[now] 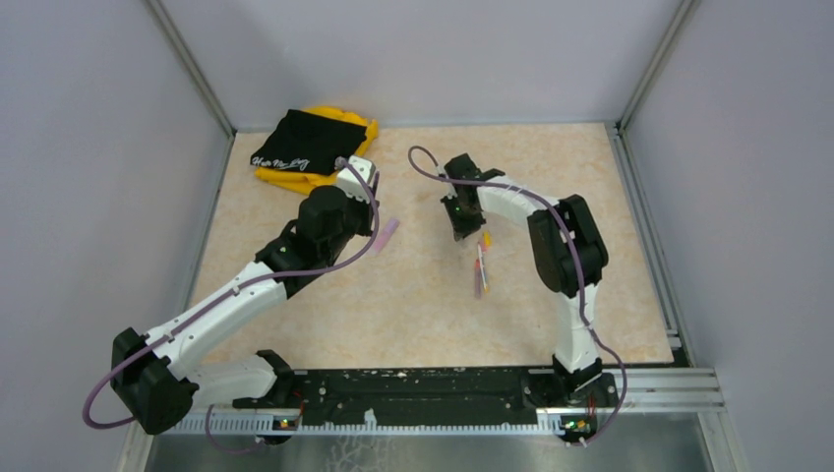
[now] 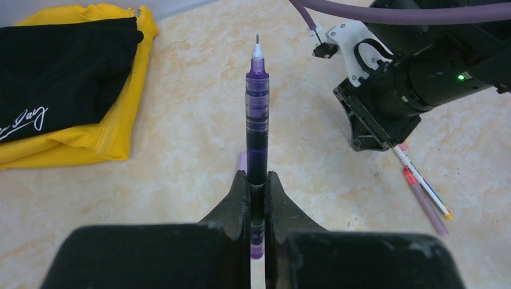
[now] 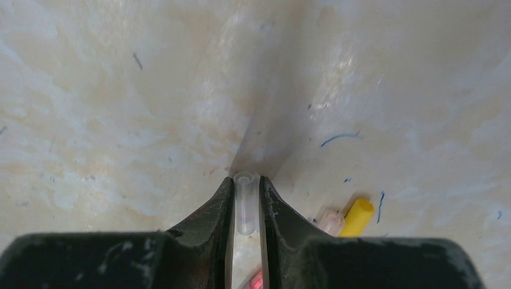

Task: Insert the pens into the pen caps

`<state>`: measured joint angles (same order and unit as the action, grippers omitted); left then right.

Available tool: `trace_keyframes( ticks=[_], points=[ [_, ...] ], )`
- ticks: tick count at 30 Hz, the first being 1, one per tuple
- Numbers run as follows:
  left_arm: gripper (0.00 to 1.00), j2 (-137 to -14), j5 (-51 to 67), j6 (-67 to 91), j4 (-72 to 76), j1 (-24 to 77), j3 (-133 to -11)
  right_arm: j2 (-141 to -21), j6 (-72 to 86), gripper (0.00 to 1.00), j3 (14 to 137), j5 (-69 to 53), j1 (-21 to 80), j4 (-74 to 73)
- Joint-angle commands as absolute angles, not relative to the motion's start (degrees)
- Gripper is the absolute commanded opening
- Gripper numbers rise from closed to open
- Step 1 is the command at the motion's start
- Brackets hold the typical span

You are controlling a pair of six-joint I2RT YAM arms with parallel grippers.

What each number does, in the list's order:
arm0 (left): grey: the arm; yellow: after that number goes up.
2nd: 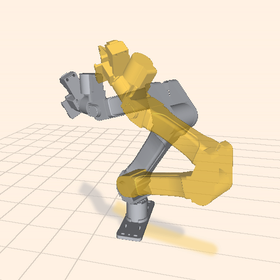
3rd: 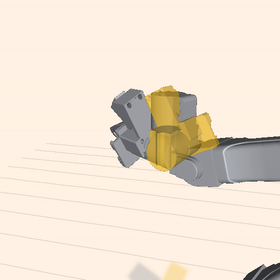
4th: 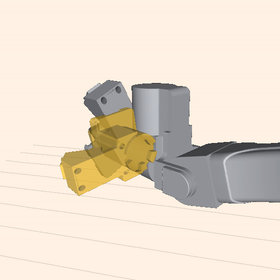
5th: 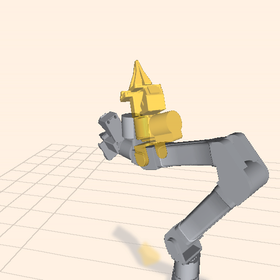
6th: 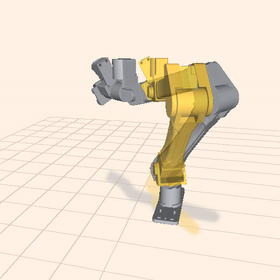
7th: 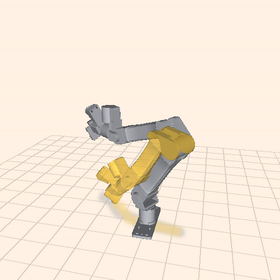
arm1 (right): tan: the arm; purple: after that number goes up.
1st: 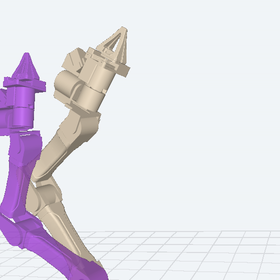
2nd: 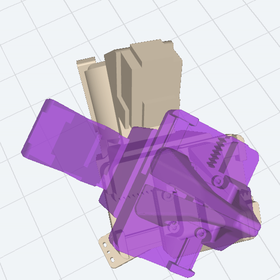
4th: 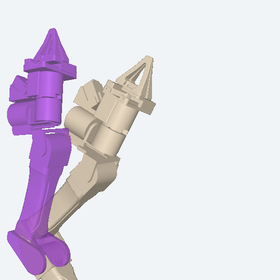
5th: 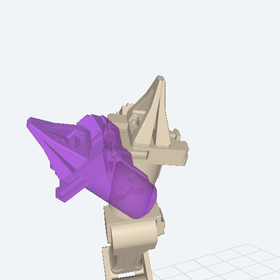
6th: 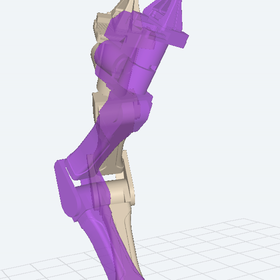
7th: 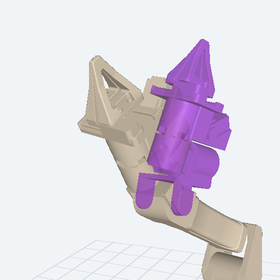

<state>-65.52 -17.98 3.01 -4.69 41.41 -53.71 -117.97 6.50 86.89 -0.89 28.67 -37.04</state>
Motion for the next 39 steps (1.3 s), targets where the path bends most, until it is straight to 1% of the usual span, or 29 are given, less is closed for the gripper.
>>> trace_keyframes(
  ticks=[1,7,12,17,22,26,32,39],
  points=[
    [0.0,-65.18,-17.95,3.21,-2.89,41.13,-53.98,-108.76,7.85,0.09,81.04,-5.83,29.92,-33.12],
    [0.0,-65.11,-18.36,3.23,-2.75,41.21,-53.78,-98.68,9.87,0.09,71.53,-2.25,34.59,-31.47],
    [0.0,-64.91,-19.34,3.2,-2.18,41.13,-53.54,-91.34,15.01,0.09,62.79,-1.91,38.34,-28.56],
    [0.0,-63.53,-20.98,3.56,-0.59,41.13,-52.31,-87.57,20.93,0.09,56.65,-0.42,42.85,-26.04],
    [0.0,-62.7,-22.21,4.11,-0.42,41.15,-51.59,-88.66,24.51,0.1,55.68,6.5,48.13,-26.67],
    [0.0,-61.97,-23.27,4.09,1.05,41.13,-51.34,-91.0,25.22,0.11,56.03,10.1,49.86,-28.19],
    [0.0,-60.07,-26.12,3.7,1.74,41.13,-50.42,-94.19,25.26,0.12,56.34,10.77,50.32,-29.07],
    [0.0,-59.24,-27.6,3.66,2.37,41.18,-49.82,-96.24,25.25,0.14,56.79,8.59,50.45,-29.26]
  ],
)
